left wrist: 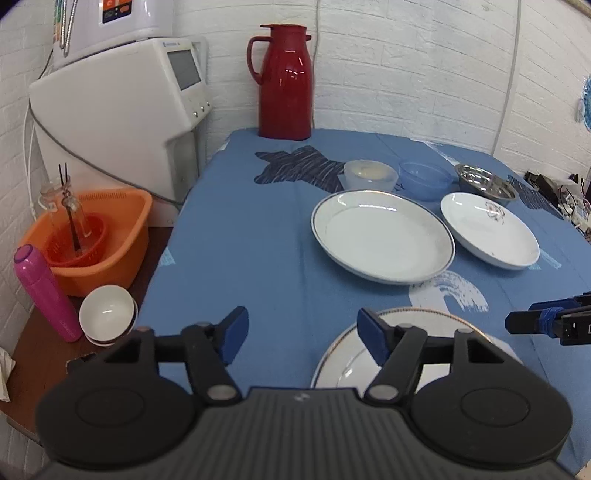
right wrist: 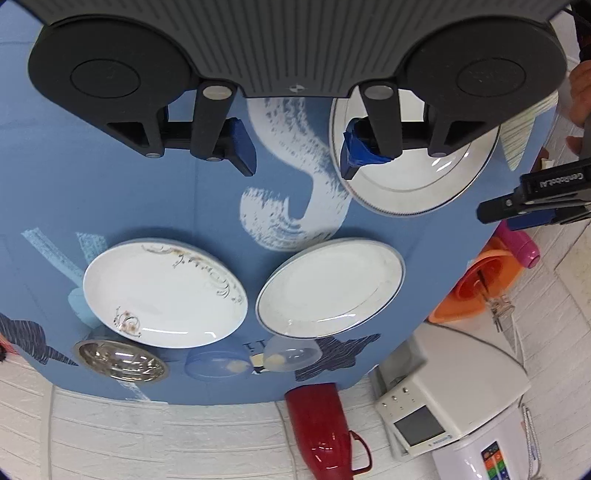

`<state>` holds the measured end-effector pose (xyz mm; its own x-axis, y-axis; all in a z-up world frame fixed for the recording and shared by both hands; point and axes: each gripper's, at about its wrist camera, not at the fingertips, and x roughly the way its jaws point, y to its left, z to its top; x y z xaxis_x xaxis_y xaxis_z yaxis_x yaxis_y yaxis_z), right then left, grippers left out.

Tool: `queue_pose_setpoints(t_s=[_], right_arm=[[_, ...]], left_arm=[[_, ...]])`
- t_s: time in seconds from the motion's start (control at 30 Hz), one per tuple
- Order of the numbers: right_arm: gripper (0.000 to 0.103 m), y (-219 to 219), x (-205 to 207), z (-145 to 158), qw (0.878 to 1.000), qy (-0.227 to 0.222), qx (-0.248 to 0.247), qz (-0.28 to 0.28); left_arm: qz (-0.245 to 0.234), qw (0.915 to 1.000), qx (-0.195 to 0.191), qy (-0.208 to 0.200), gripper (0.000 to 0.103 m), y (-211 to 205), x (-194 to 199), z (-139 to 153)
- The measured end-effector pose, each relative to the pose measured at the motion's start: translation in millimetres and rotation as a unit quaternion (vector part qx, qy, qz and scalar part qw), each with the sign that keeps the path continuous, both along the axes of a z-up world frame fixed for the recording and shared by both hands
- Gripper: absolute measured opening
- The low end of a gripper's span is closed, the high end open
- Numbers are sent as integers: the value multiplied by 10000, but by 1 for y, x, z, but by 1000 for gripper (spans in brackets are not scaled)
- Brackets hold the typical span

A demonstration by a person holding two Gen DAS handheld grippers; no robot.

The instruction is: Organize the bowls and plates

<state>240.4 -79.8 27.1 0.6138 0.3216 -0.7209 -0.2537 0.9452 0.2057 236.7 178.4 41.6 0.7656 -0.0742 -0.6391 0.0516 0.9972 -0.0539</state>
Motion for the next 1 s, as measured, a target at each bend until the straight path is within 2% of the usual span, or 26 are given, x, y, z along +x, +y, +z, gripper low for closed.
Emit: queue_pose_setpoints(t_s=[0.07,0.13,0.27,0.37,0.47,0.6,0.77,0.83,0.87,0.9,0.97,1.0], right_arm=[[37,2,24,3,10000,45,71,-18],[37,6,53,0,9992,313,117,-221],[37,17,96,-13,9951,822,228,-492],[37,25,115,-21,9914,1100,190,-681],[37,30,129,-22,9904,1110,112,-821],[38,40,142,-27,9895,1157,81,-857],[42,51,149,-29,9934,862,-133,-744],[42,50,150,-30,9949,740,-191,-651],[42,49,150,-30,9955,702,-222,-604],[42,48,150,-30,9957,686,-212,-592],[38,44,148,-30,9963,605,-117,-604],[32,43,146,-31,9970,507,-100,-569]], left_arm=[[-61,9999,-108,98,70,4,24,6],[-129,9994,-214,223,70,7,55,8],[-141,9969,-429,650,70,12,109,0],[-117,9947,-583,838,70,9,136,-8],[-160,9933,-592,984,71,1,156,-15],[-152,9935,-401,1058,72,-8,176,-22],[-172,9907,-578,1216,71,-5,192,-31],[-171,9891,-620,1324,62,-5,196,-37],[-184,9873,-690,1415,50,-5,198,-41],[-160,9885,-677,1343,49,-5,197,-41],[-125,9893,-651,1297,35,-6,195,-42],[-170,9879,-773,1331,21,-5,196,-42]])
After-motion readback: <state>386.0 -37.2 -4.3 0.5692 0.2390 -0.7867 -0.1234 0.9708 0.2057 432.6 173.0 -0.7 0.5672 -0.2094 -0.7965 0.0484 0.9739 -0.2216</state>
